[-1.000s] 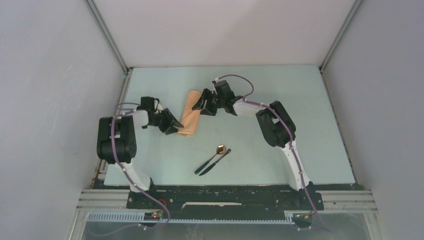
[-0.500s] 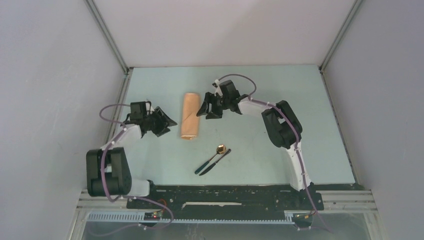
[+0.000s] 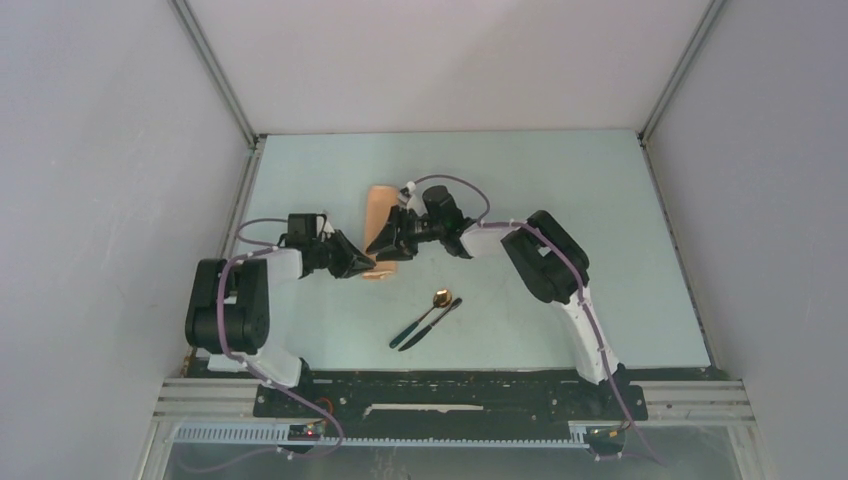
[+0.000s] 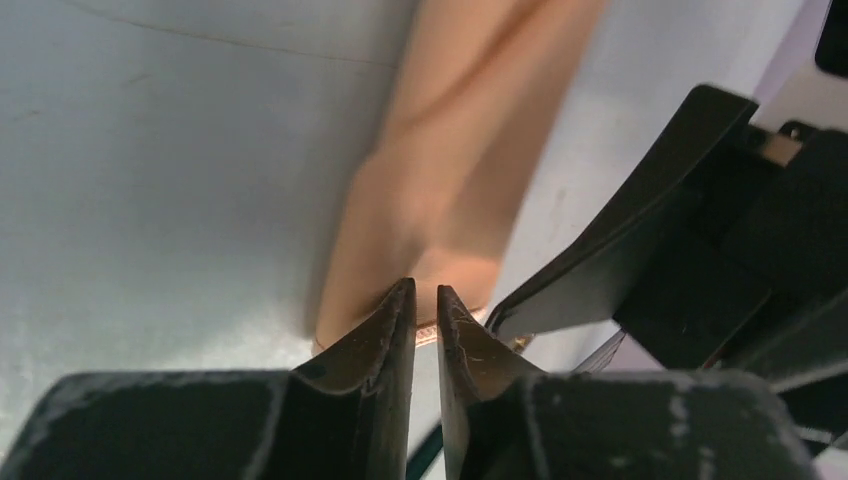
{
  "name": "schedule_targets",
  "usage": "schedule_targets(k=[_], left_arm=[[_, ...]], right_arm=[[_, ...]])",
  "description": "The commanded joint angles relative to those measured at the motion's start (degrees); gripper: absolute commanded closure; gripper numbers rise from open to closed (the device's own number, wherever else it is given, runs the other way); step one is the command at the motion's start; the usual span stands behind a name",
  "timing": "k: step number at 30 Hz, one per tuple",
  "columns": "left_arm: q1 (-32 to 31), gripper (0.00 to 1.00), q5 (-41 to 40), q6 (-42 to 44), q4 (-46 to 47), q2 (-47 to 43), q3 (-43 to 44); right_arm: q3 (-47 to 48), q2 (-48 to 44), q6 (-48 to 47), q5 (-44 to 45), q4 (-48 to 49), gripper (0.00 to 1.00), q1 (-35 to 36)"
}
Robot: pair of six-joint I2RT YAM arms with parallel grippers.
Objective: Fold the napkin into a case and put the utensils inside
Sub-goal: Smooth out the smaller rectangle-folded napkin at the center of the board.
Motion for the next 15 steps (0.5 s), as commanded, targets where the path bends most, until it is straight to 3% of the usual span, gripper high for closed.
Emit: schedule_targets(k=[1,4,9,15], left_arm=[[0.5,0.77,-0.9,0.6,2.3,5.1,-0.4],[0.5,0.71,-1.1,0.9,2.2,5.2,-1.0],[0.5,0.63,-2.6,3.1,-3.3,0.2,2.0],[0.6,0.56,-1.7,2.0,-5.4,-1.2,5.8]], right_arm=[[-0.1,3.0,1.4,-0.3,2.0,0.37,1.2],[-1.3,2.6,-2.4,1.6,-2.5,0.33,1.3],[-0.7,0.5,-1.8,0.8,-1.1,0.33,-0.8],[7.4,0.7,-4.2,1.3,-6.5,0.3,-3.9]])
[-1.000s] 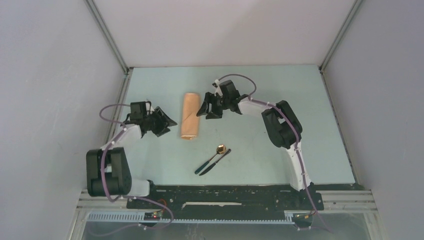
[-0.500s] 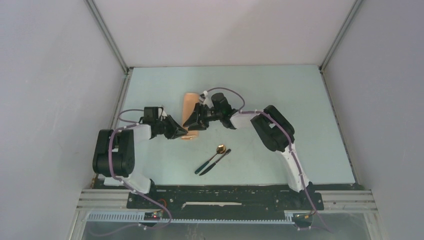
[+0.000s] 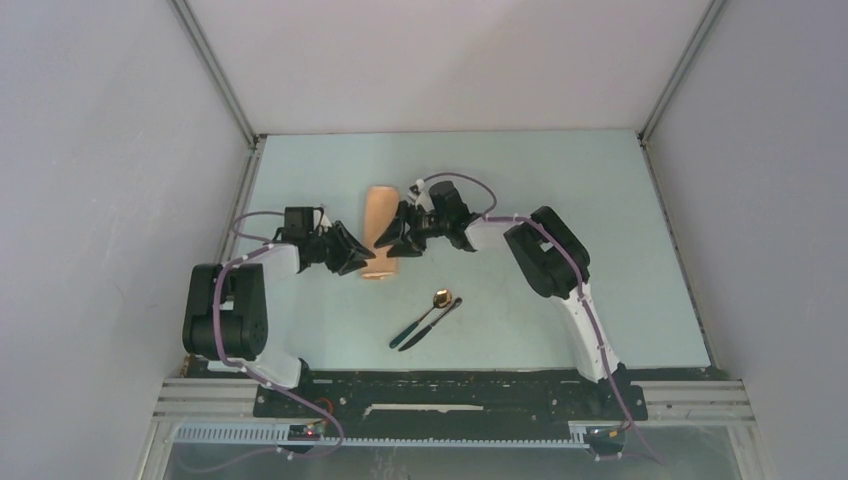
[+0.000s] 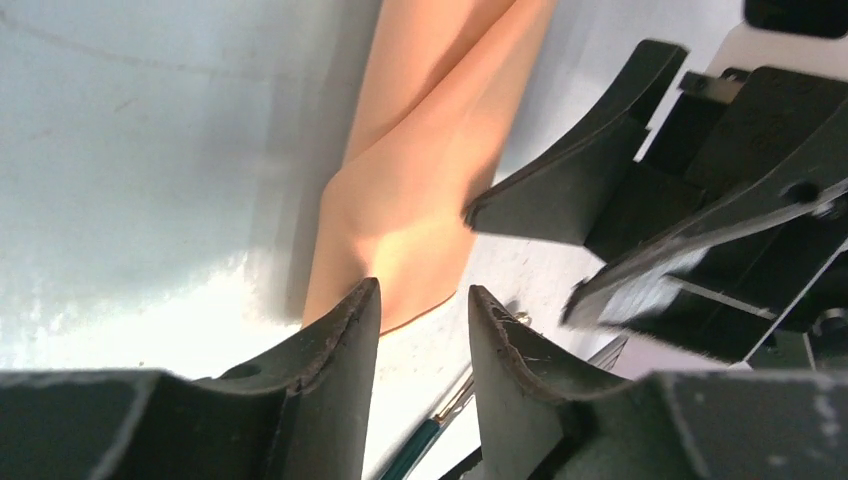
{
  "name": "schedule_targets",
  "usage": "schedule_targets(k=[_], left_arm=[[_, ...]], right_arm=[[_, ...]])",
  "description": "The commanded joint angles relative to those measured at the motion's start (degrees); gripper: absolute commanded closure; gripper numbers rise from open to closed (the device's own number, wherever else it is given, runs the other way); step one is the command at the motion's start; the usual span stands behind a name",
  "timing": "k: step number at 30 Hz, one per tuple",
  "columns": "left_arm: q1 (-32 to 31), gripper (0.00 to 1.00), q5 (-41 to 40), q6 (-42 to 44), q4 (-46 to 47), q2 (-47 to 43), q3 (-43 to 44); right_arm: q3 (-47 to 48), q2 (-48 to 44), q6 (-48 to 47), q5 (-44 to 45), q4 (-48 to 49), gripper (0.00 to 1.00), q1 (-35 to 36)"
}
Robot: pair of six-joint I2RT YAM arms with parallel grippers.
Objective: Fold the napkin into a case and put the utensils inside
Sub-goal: Smooth out the smaller rectangle-folded napkin at the center of the board.
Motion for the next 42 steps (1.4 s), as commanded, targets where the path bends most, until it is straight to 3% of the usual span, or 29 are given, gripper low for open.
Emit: schedule_targets(k=[1,7,16,27,34,42], left_arm=[[0.1,0.56,0.3,0.1,-1.2,0.1,4.2],[0.1,0.57,0.1,-0.4,-0.4,4.9,5.3],[0.3,0.55,-2.2,1.2,-1.7,9.1,5.7],[0.4,0.53,-3.0,3.0,-3.6,8.0,6.1],[0.4,0.53,-2.9,2.9,-3.3,8.1,5.6],[0.3,0.51,-3.1,3.7,-3.8,7.0,5.5]], right_arm=[[7.5,-1.4,-2.4,1.7,-2.3,0.3,-2.7],[16.0,6.2,-0.8,4.5,-1.2,0.29,-2.8],[39.5,21.5,-1.7,6.7,-8.9,0.29,-2.8],[40.3,18.6,-5.9,6.7,-9.4,0.26,-2.0],[54.8,29.2,-3.4,8.7,-13.3,0.25,-2.0],[64.3,35.4,0.1,14.3,-14.6,0.2,-4.0]])
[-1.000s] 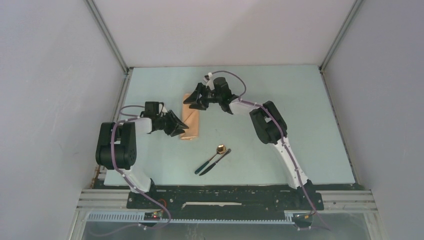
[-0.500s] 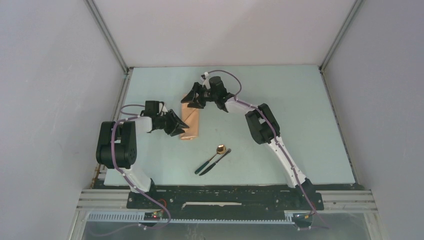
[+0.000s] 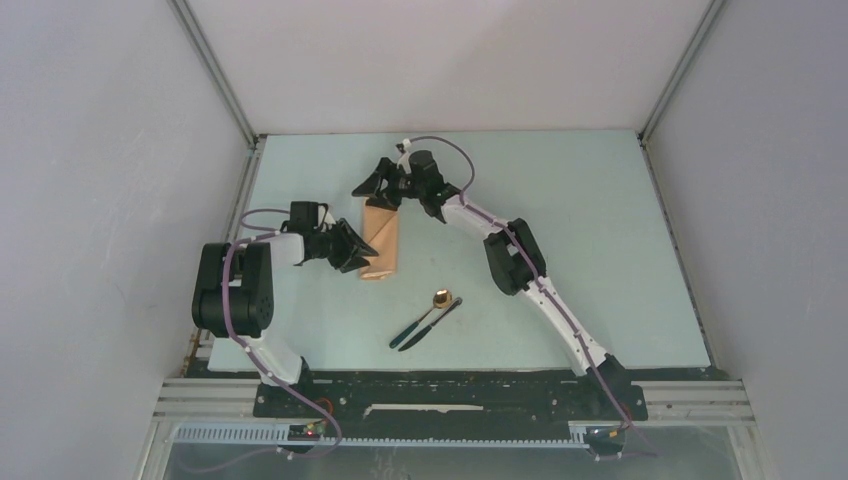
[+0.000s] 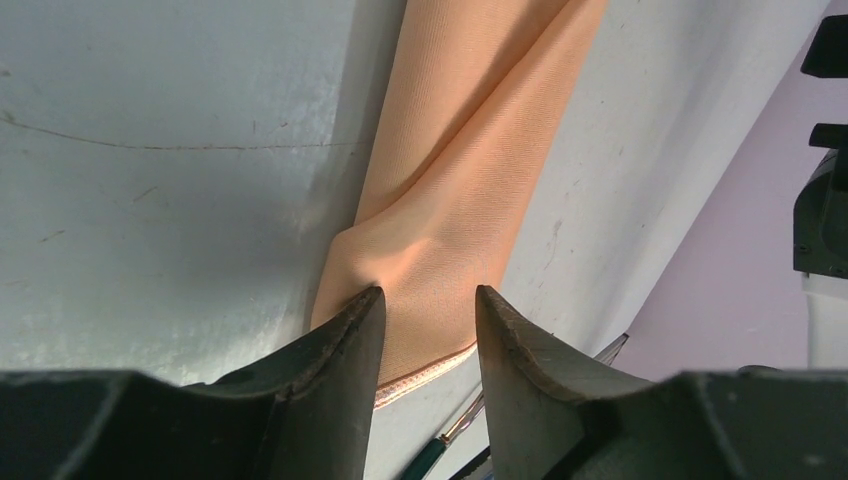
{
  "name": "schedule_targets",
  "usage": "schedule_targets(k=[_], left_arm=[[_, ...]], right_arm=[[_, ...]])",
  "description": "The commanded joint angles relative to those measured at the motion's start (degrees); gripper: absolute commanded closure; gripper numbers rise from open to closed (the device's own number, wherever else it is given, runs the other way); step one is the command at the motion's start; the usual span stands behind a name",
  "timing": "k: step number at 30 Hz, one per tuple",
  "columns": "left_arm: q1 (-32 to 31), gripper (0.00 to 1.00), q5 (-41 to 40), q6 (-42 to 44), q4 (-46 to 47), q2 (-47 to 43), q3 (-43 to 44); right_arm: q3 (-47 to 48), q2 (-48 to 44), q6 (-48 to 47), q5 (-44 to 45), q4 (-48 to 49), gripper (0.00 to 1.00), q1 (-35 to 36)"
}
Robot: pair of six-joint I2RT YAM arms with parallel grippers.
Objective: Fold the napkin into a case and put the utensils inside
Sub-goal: Smooth out the smaller rectangle-folded napkin at the center of the board.
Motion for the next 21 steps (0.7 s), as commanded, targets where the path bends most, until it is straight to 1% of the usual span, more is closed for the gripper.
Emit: schedule_targets(k=[1,4,5,6,8,9,10,11,13,14,16,18,20,21], left_arm=[[0.2,0.5,-3.2,3.4,-2.5,-1.6,0.0],[0.2,0.47,-3.9,5.2,-3.7,-5.1,1.2],[0.1,0.44,-4.8,5.9,-4.1,-7.5,1.7],[0.0,0.41,-5.9,6.8,-5.1,-10.1,2.5],[-0.4,0.37,-7.6,9.3,-7.9,-15.2,5.1],[-0.8,0.34,-8.9,10.9,-11.0,-17.5,6.2],[-1.4,0.32,-10.2,12.3,-13.2,-20.0,6.9],[-2.1,0.28,-11.1,13.5,-15.2,-22.2,7.3],[-4.5,0.2,-11.6,15.9,-19.3,-26.2,7.3],[-6.6,0.19,-12.4,17.2,-22.2,-27.3,7.5],[-12.1,0.19,-15.6,20.1,-28.9,-28.8,8.3],[-19.2,0.21,-22.7,22.5,-34.8,-29.3,9.4],[-27.0,0.24,-28.5,23.7,-39.3,-28.6,10.5],[-29.9,0.25,-31.0,23.8,-41.0,-27.9,11.2]], right_arm=[[5.5,2.8,2.6,4.0,-0.7,0.19,-1.8],[9.1,2.5,2.1,2.4,-1.5,0.17,-2.7],[10.9,1.5,1.6,1.7,-2.6,0.17,-3.1],[10.5,-0.8,1.1,0.7,-3.4,0.16,-3.4],[6.5,-8.0,-1.0,-0.4,-5.9,0.13,-4.4],[4.4,-12.4,-2.3,-1.3,-7.7,0.08,-5.1],[2.0,-16.1,-3.2,-2.3,-10.6,0.02,-6.0],[-0.6,-21.6,-3.9,-3.6,-13.4,0.01,-7.1],[-7.3,-30.4,-7.9,-5.9,-20.7,0.0,-9.2],[-11.0,-34.9,-11.3,-5.9,-25.3,0.0,-10.0],[-20.5,-44.6,-19.0,-4.3,-31.8,0.0,-11.3],[-31.1,-54.4,-24.5,-2.2,-36.1,0.0,-12.5],[-42.9,-64.3,-27.0,-0.5,-36.5,0.0,-13.5],[-48.7,-69.1,-27.5,0.8,-35.9,0.0,-14.0]])
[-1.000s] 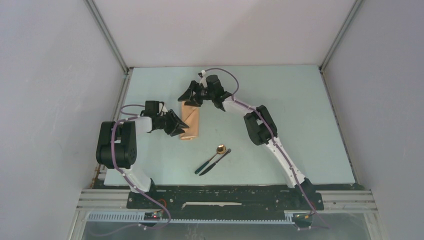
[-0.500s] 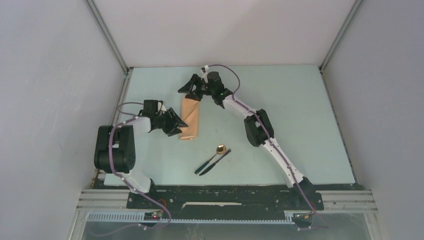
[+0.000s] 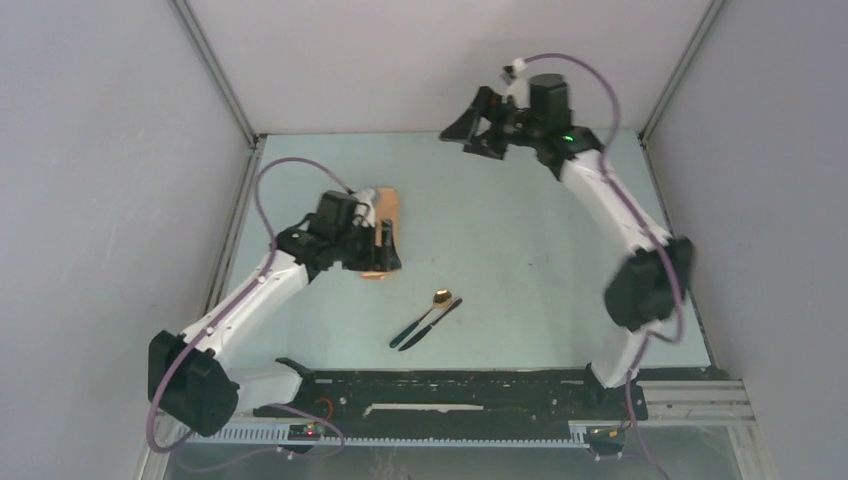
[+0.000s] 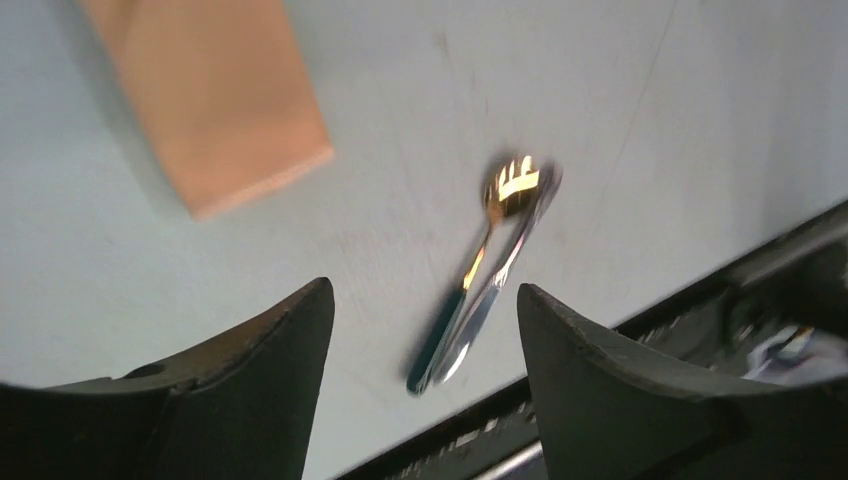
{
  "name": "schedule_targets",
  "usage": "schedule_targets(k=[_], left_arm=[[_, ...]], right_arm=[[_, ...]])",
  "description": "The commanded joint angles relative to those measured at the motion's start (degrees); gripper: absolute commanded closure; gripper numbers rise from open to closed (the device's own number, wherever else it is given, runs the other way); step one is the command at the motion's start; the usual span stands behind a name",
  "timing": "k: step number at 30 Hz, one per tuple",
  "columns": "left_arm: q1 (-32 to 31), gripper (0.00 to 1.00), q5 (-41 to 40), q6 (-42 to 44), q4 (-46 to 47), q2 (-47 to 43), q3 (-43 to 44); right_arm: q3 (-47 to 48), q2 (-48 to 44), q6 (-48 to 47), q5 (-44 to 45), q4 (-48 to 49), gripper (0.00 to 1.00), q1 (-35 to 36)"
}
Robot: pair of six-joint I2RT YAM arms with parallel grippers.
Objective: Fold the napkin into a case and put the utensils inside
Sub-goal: Smooth out the smaller rectangle-folded napkin at the center of the board, then pick up the spoon from the center of the board.
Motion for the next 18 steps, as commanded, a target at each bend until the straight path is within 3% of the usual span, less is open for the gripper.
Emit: schedule_targets(k=[1,8,11,18], left_arm=[[-13.7,0.26,-13.9,5.8,-15.9,2.4,2.3],[-29.1,0.27,-19.7,2.8,-16.9,15.7,5.5],[-30.4,0.37,-19.9,2.6,-15.3,21.5,7.8],[-31.1,0.44,-16.9,1.5,-12.2,30.1,12.9]], right_arm=[[-24.5,-22.2,-11.1,3.8,-6.8,0.0,-1.2],[-44.5,-47.4,-13.0,9.9,-12.7,0.01,-1.6],[-48.1,-54.1,-13.5,11.6,-15.7,0.01,-1.8],[-52.1,-62.4,-15.4,16.4,-21.4,0.01,-2.2]])
